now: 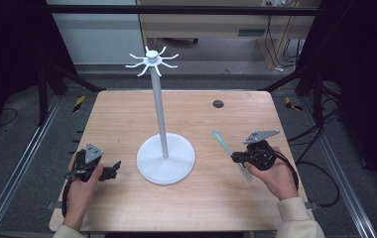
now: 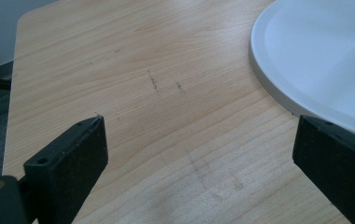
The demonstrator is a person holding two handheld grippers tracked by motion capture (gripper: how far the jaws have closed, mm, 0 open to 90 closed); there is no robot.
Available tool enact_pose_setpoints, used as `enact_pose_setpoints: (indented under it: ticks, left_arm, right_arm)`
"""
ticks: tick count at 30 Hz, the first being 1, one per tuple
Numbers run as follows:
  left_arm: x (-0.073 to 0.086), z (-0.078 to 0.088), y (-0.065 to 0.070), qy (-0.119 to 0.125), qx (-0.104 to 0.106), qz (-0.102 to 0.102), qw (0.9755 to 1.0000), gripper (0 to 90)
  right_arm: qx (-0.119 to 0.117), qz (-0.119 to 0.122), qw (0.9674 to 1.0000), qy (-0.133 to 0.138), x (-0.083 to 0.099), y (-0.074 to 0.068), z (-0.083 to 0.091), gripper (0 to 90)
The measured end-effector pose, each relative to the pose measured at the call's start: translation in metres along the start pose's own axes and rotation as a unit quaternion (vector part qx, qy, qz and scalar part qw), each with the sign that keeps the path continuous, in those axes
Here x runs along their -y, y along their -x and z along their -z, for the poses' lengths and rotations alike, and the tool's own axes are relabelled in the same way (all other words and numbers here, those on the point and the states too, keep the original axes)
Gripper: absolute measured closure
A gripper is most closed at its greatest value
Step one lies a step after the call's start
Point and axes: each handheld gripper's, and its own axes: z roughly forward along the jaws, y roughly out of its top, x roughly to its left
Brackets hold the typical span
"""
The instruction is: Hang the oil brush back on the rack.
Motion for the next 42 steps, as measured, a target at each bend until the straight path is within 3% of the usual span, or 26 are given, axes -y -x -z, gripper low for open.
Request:
enact_pose_setpoints:
  ticks: [8, 16, 26, 33, 42]
  left_arm:
    - [0.0, 0.0, 0.0, -0.001, 0.0, -0.001, 1.0, 2.9]
    - [0.001, -0.001, 0.0, 0.001, 0.003, 0.003, 1.0, 2.9]
    - [0.001, 0.002, -0.001, 0.006, -0.001, 0.006, 1.0, 2.9]
    - [0.001, 0.003, -0.003, 0.005, -0.007, 0.007, 0.9999, 2.9]
    - [0.001, 0.003, -0.002, 0.007, -0.005, 0.007, 0.9999, 2.9]
  right_arm:
    - [0.003, 0.005, 0.998, 0.063, -0.016, -0.009, 0.013, 82.6]
    - [0.008, 0.005, 0.9934, 0.114, -0.04, -0.015, 0.021, 82.6]
    - [0.004, -0.001, 0.9818, 0.19, -0.087, -0.026, 0.018, 82.6]
    - [0.007, 0.013, 0.9795, 0.201, -0.095, -0.037, 0.011, 82.6]
    - [0.013, -0.002, 0.9741, 0.226, -0.089, -0.038, 0.019, 82.6]
